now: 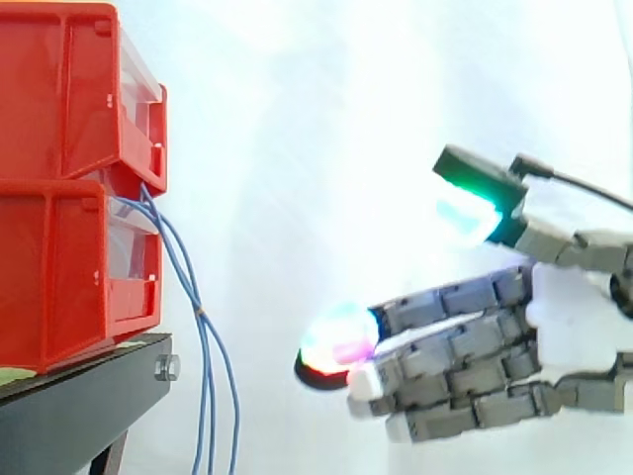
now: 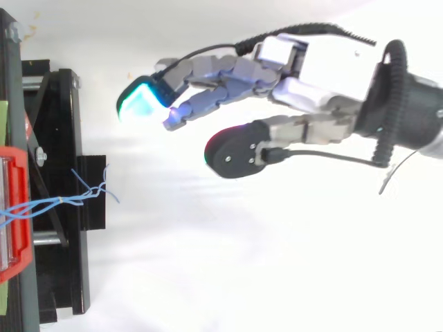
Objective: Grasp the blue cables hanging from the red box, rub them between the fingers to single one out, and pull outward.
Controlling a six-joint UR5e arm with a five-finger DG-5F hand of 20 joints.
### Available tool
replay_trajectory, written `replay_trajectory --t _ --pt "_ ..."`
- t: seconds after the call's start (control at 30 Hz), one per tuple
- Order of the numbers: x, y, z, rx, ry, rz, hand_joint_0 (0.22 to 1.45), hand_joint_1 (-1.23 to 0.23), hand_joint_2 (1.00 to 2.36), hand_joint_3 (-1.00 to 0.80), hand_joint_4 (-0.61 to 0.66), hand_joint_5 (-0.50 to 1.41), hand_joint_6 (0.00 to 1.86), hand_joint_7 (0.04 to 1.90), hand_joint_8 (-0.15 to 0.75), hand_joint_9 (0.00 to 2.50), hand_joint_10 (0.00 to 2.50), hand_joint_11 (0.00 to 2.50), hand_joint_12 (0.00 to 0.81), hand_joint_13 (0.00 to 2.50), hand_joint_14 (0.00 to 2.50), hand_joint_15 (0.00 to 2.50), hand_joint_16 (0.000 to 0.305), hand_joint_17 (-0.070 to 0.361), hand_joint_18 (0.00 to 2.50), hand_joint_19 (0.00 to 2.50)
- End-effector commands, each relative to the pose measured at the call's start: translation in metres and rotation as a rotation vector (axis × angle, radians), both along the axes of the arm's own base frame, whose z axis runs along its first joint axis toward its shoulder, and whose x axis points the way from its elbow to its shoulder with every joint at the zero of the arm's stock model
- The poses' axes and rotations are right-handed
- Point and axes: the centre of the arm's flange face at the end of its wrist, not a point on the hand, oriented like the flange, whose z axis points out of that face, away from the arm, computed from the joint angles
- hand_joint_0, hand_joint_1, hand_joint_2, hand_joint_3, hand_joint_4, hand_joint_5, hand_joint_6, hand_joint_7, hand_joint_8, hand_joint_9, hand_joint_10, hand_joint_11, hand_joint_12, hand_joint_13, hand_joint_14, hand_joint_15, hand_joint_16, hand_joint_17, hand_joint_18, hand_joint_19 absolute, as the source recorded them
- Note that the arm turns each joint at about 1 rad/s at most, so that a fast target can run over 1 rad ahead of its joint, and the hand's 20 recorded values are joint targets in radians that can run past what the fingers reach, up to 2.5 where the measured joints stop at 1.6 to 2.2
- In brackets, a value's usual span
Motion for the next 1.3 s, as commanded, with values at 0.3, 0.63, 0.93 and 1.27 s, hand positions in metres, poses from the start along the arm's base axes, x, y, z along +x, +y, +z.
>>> replay_trajectory --t 0.3,0.63,0.93,1.27 --pt "0.021 0.013 -0.026 -0.039 -0.061 -0.037 0.45 -0.45 1.00 -0.50 0.20 -0.25 0.50 0.68 0.250 0.21 0.00 0.00 0.369 0.00 0.00 0.10 0.068 0.152 0.00 0.04" --pt "0.063 0.028 -0.070 -0.004 -0.073 -0.025 0.46 -0.45 1.00 -0.50 0.22 -0.25 0.50 0.70 0.252 0.26 0.00 0.00 0.371 0.00 0.00 0.10 0.066 0.149 0.00 0.04" --pt "0.100 0.038 -0.086 0.002 -0.109 0.014 0.47 -0.47 1.00 -0.50 0.26 -0.21 0.50 0.72 0.277 0.46 0.00 0.09 0.368 0.02 0.00 0.12 0.065 0.146 0.00 0.08" --pt "0.104 0.060 -0.081 -0.034 -0.136 0.121 0.50 -0.53 1.00 -0.50 0.29 -0.18 0.50 0.74 0.285 0.63 0.00 0.13 0.366 0.18 0.00 0.13 0.060 0.136 0.00 0.13"
